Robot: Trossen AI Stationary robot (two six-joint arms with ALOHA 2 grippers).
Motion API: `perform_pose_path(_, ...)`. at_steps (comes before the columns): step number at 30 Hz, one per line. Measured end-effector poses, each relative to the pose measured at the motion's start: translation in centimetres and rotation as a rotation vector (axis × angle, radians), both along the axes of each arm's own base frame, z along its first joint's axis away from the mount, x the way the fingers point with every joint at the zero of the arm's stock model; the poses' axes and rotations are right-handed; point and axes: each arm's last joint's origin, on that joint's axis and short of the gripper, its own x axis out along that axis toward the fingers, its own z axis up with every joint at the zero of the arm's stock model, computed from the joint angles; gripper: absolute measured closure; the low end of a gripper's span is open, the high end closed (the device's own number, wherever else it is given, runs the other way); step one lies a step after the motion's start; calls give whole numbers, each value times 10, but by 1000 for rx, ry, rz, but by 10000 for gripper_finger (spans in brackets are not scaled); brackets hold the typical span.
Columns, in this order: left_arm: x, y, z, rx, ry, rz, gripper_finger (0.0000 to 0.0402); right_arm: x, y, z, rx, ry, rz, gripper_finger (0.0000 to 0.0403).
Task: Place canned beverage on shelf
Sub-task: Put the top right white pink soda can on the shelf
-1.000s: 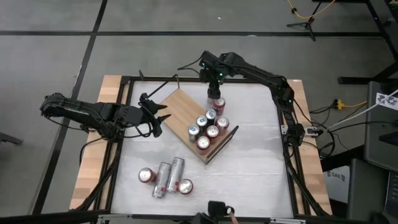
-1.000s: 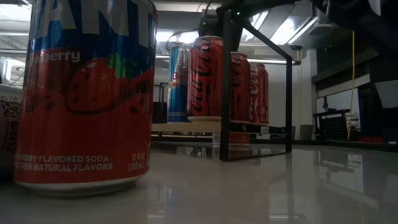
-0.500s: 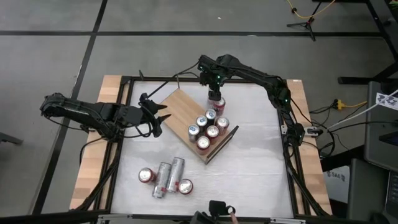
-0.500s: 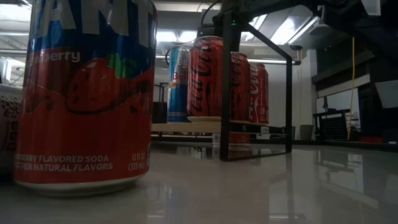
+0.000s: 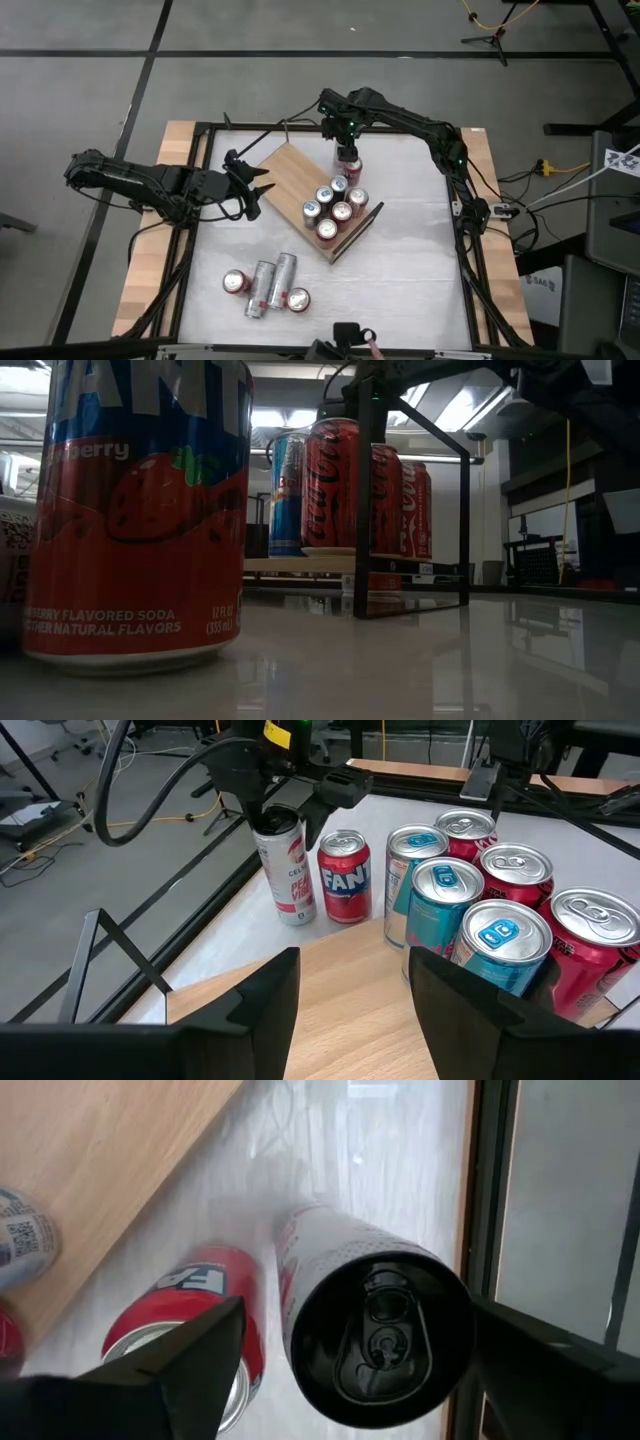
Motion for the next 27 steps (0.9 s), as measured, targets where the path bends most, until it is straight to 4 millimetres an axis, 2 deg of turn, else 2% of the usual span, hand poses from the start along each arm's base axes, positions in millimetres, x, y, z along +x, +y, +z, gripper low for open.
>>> perform_pose_path(12, 0, 0, 0, 0, 0, 0, 221, 0, 0, 1, -1, -3, 12, 169)
perform_pose_path(21, 0, 0, 0, 0, -1, 0, 221, -1, -1, 1, -29, 16, -22, 155)
perform_pose_path(27, 0, 0, 0, 0, 0, 0, 221, -4, 0, 8, -42, 32, -34, 165)
